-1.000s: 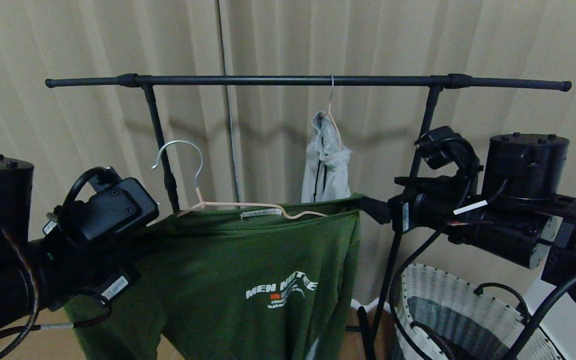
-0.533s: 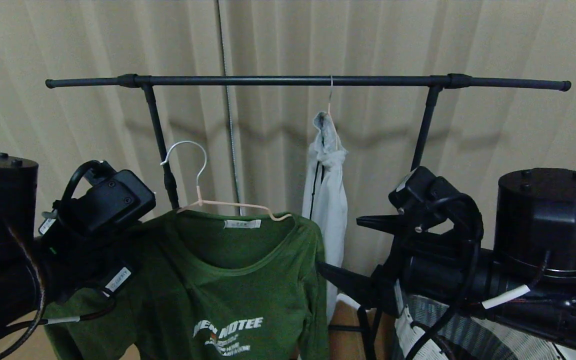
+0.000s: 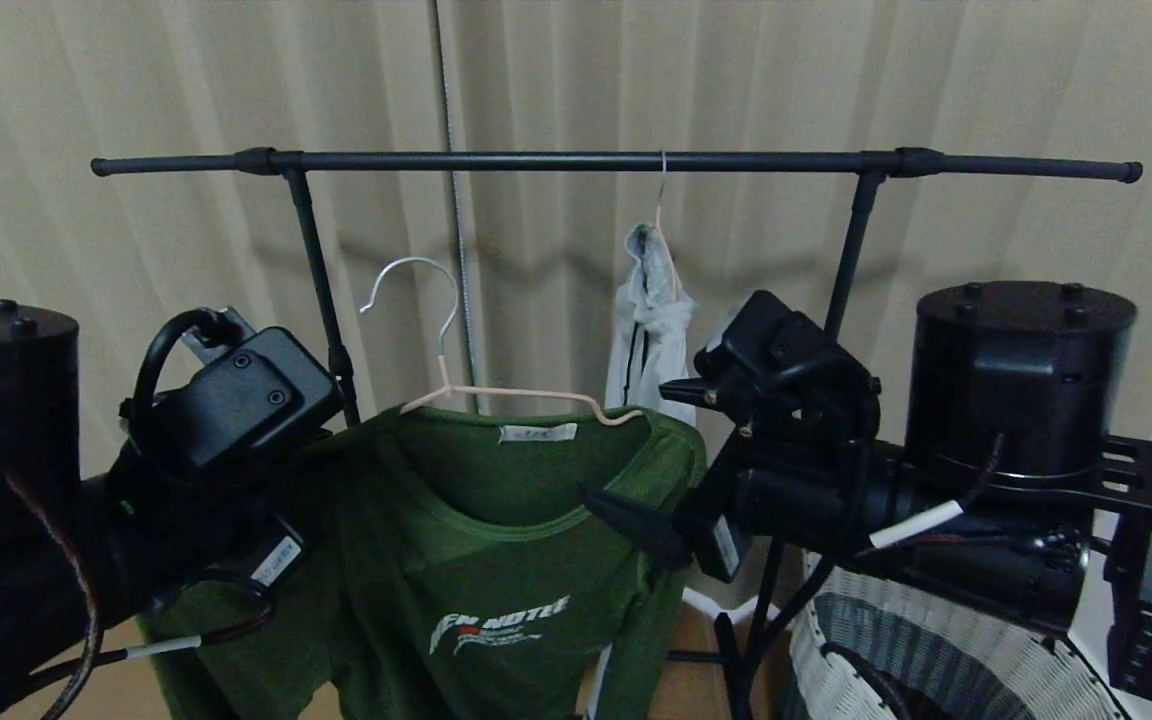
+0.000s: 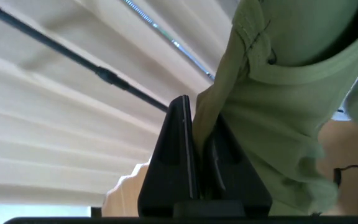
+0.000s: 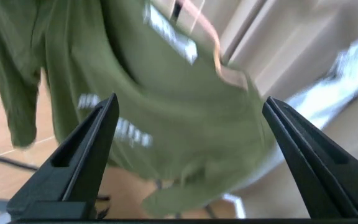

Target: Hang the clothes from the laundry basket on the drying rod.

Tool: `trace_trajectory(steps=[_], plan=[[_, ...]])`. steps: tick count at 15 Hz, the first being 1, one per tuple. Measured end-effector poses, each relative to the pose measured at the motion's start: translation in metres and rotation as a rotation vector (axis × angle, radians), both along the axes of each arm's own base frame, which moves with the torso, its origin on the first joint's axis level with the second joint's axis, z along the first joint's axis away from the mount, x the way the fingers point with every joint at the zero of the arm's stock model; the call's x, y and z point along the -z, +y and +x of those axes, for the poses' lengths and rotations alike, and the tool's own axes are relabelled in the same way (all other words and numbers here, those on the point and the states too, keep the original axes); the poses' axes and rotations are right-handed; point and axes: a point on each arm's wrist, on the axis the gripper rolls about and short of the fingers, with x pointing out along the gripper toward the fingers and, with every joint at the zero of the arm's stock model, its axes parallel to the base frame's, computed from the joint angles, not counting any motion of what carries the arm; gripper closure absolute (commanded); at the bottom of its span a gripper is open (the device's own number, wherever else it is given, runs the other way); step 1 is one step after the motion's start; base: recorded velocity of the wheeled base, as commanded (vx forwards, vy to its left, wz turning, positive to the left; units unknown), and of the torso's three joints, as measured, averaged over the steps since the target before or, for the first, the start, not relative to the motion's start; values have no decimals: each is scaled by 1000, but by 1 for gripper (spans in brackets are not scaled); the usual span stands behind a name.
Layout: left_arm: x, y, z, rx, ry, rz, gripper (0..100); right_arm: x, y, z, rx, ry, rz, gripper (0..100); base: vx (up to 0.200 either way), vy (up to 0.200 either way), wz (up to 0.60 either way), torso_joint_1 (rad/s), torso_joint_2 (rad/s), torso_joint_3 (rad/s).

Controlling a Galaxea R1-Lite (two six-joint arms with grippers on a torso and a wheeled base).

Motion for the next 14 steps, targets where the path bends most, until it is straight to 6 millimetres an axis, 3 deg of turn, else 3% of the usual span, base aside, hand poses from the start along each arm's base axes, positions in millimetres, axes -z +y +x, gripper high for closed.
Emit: trace_trajectory(steps=[7, 14], plan=[[-2, -8, -4, 42, -21, -20, 100, 1, 33, 33, 5, -43, -14, 0, 0, 0, 0, 0, 0, 0], [1, -4, -4, 7, -10, -39, 100, 2, 25, 40, 47, -47, -8, 0, 0, 0, 0, 0, 0, 0]])
